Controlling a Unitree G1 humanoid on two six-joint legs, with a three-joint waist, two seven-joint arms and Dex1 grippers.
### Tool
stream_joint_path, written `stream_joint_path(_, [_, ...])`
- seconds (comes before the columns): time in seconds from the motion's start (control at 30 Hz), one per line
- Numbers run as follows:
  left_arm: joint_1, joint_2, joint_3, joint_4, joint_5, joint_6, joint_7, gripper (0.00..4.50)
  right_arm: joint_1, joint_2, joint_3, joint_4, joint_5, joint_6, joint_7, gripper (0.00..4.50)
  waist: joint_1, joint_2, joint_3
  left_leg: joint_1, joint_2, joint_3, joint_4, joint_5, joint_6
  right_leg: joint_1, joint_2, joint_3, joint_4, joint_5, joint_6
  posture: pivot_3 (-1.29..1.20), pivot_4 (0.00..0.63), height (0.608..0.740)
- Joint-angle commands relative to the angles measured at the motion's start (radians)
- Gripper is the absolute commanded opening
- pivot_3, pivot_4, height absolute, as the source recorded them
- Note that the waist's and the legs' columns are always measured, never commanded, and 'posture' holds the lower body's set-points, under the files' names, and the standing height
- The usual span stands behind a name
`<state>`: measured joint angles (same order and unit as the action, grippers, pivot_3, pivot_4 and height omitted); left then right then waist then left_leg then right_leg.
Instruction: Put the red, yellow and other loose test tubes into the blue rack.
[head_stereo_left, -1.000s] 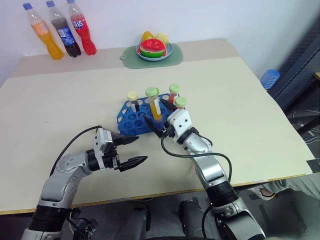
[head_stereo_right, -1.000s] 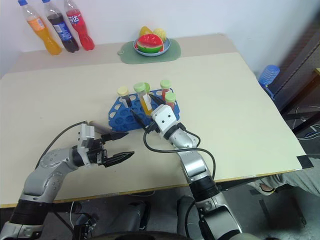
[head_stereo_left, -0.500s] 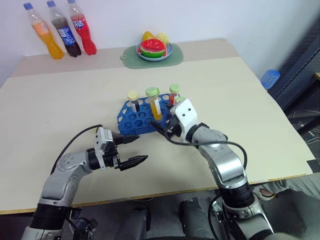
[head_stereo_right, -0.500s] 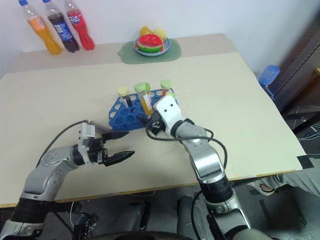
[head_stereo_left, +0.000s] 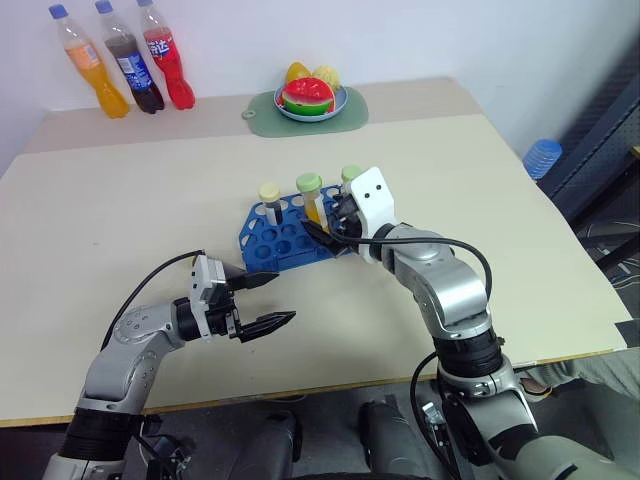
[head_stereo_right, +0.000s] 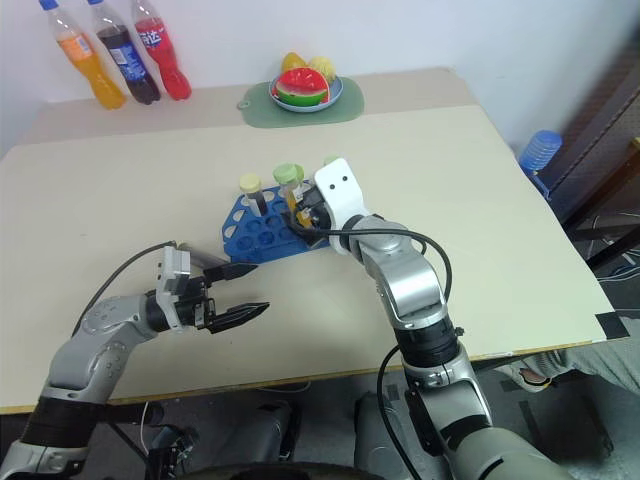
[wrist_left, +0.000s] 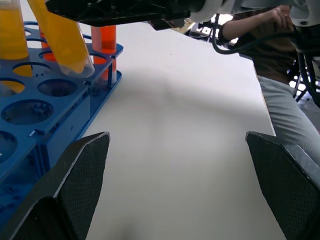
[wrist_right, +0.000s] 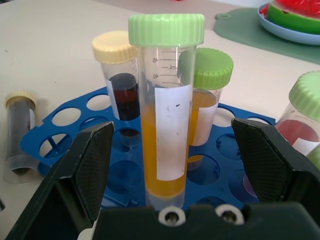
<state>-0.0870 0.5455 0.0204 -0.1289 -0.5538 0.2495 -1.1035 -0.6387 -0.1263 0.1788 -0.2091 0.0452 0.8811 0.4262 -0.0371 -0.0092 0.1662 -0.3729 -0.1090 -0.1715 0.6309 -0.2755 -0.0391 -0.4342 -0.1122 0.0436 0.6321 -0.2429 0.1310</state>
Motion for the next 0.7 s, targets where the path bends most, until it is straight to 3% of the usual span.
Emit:
stream_joint_path(0.03, [0.002, 0.002, 0.009, -0.033, -0.004, -0.008, 0.001, 4.50, -0.045, 0.004, -0.011, 0.004, 0.011, -0.045, -0.014, 4.14, 0.000, 0.000, 0.000, 0.000, 0.000, 0.000, 0.000, 0.000, 0.000, 0.000, 0.000, 0.000, 0.000, 0.000, 0.000, 0.00, 0.150, 0.740])
stream_joint_path(0.17, [0.002, 0.005, 0.010, -0.033, -0.004, -0.012, -0.003, 4.50, -0.052, 0.001, -0.003, 0.014, 0.015, -0.064, -0.016, 2.91, 0.000, 0.000, 0.000, 0.000, 0.000, 0.000, 0.000, 0.000, 0.000, 0.000, 0.000, 0.000, 0.000, 0.000, 0.000, 0.00, 0.150, 0.740])
stream_joint_path(0.3, [0.001, 0.003, 0.011, -0.033, -0.005, -0.013, -0.004, 4.50, -0.045, -0.006, 0.011, 0.006, 0.014, -0.086, -0.017, 0.92, -0.003, 0.000, 0.000, 0.000, 0.000, 0.000, 0.000, 0.000, -0.001, 0.000, 0.000, 0.000, 0.000, 0.000, 0.000, 0.00, 0.150, 0.740])
stream_joint_path(0.7, [-0.007, 0.004, 0.012, -0.021, -0.005, -0.015, -0.014, 4.50, 0.042, -0.005, 0.040, -0.055, 0.013, -0.155, -0.048, 0.92, -0.002, 0.000, 0.000, 0.000, 0.000, 0.000, 0.000, 0.000, -0.001, -0.001, 0.000, 0.000, 0.000, 0.000, 0.000, 0.00, 0.150, 0.740])
